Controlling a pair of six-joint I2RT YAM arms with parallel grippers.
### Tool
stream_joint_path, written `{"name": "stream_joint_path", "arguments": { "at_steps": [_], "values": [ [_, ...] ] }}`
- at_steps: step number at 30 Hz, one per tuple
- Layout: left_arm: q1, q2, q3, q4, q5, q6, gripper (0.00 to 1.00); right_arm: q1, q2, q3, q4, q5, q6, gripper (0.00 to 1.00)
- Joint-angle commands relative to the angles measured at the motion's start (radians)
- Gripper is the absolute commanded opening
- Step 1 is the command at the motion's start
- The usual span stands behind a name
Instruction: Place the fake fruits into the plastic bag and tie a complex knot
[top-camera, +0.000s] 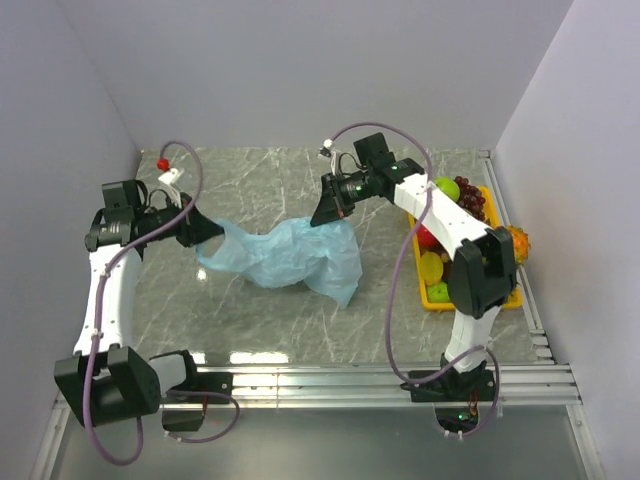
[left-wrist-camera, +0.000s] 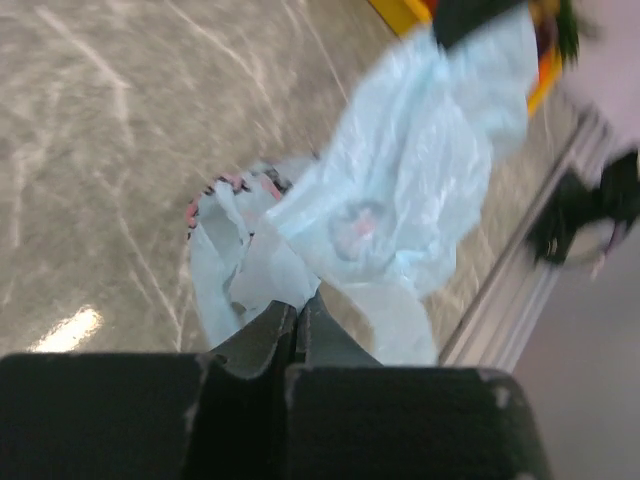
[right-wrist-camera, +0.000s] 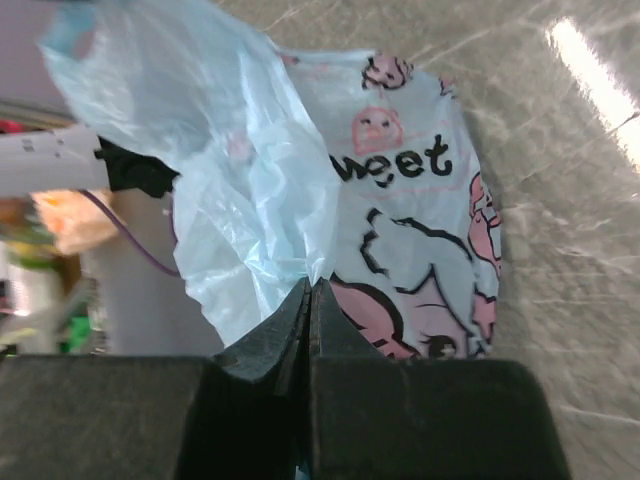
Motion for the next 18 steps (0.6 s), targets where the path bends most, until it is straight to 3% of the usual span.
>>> {"name": "stream_joint_path", "arguments": {
  "at_steps": [1, 4, 5, 7, 8, 10, 11, 14, 16, 18],
  "values": [
    [0.036, 0.013, -0.022, 0.372, -0.024, -0.427, 0.01, -0.034, 0.081, 0.038, 0.081, -0.104, 0.124, 0.00],
    [0.036, 0.042, -0.051, 0.518, -0.108, -0.556, 0.02, -0.059, 0.155, 0.075, 0.103, -0.136, 0.170, 0.01],
    [0.035, 0.050, -0.060, 0.545, -0.141, -0.630, 0.06, -0.065, 0.168, 0.087, 0.101, -0.112, 0.174, 0.10],
    [0.035, 0.085, -0.068, 0.591, -0.173, -0.676, 0.30, -0.082, 0.207, 0.118, 0.092, -0.084, 0.182, 0.43],
    [0.033, 0.097, -0.063, 0.601, -0.204, -0.694, 0.45, -0.088, 0.218, 0.165, 0.071, -0.069, 0.185, 0.69],
    [0.033, 0.114, -0.056, 0.616, -0.248, -0.716, 0.57, -0.115, 0.228, 0.213, 0.052, -0.017, 0.197, 0.90],
    [0.033, 0.116, -0.054, 0.637, -0.265, -0.726, 0.73, -0.129, 0.230, 0.257, 0.035, -0.009, 0.200, 0.94],
    [0.033, 0.113, -0.019, 0.622, -0.290, -0.708, 0.85, -0.190, 0.230, 0.354, -0.023, 0.020, 0.176, 0.96],
    [0.033, 0.106, -0.005, 0.589, -0.314, -0.674, 0.87, -0.233, 0.239, 0.434, -0.124, 0.058, 0.142, 0.97],
    [0.038, 0.088, -0.008, 0.567, -0.342, -0.668, 0.93, -0.260, 0.212, 0.430, -0.170, 0.081, 0.098, 0.97]
  ]
}}
